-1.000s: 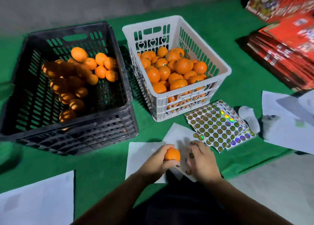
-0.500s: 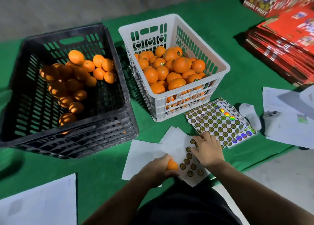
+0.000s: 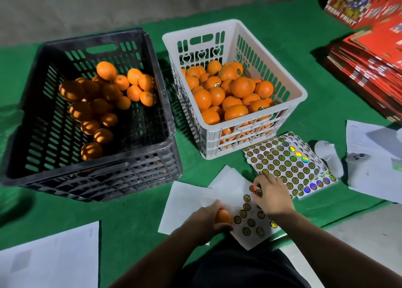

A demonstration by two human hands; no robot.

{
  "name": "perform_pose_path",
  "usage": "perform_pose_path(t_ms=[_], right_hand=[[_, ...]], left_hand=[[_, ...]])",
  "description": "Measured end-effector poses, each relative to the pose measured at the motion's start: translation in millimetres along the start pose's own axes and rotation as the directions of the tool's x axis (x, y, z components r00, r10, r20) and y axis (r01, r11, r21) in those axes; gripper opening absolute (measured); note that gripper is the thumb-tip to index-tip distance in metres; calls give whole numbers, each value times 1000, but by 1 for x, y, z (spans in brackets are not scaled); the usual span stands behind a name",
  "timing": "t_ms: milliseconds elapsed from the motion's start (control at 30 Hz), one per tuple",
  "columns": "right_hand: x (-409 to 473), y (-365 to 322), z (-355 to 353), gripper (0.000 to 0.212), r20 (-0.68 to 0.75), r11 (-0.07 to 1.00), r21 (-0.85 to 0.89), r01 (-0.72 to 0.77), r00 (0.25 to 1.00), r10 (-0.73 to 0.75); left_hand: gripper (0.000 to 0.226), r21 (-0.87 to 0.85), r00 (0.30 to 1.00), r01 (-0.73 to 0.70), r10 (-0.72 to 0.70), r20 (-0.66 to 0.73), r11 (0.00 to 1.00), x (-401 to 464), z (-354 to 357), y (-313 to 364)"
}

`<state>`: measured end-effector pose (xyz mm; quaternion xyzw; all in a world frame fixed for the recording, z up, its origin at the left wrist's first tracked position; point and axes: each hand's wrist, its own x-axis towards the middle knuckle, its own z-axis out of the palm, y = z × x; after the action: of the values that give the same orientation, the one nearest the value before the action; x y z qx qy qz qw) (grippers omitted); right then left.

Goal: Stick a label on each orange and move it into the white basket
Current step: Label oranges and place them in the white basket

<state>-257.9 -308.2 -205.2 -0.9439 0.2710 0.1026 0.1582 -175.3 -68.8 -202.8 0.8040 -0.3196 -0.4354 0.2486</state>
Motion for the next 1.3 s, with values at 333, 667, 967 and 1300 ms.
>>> perform_pose_path(t_ms=[333, 667, 967, 1300], right_hand=[[5, -1, -10, 54, -11, 986, 142, 85, 996, -84], [-8, -2, -27, 14, -116, 764, 643, -43, 982, 152], [-72, -85, -56, 6, -147, 311, 938, 152, 988, -38], [-91, -111, -85, 11, -527, 663, 389, 640, 745, -409]], left_hand=[[60, -39, 1000, 0, 0, -21, 999, 6, 3, -4], [58, -52, 999, -19, 17, -39, 998, 4, 3, -2], [68, -642, 961, -176, -11, -276, 746, -35, -31, 23], [46, -767, 957, -257, 43, -288, 589, -78, -43, 63]])
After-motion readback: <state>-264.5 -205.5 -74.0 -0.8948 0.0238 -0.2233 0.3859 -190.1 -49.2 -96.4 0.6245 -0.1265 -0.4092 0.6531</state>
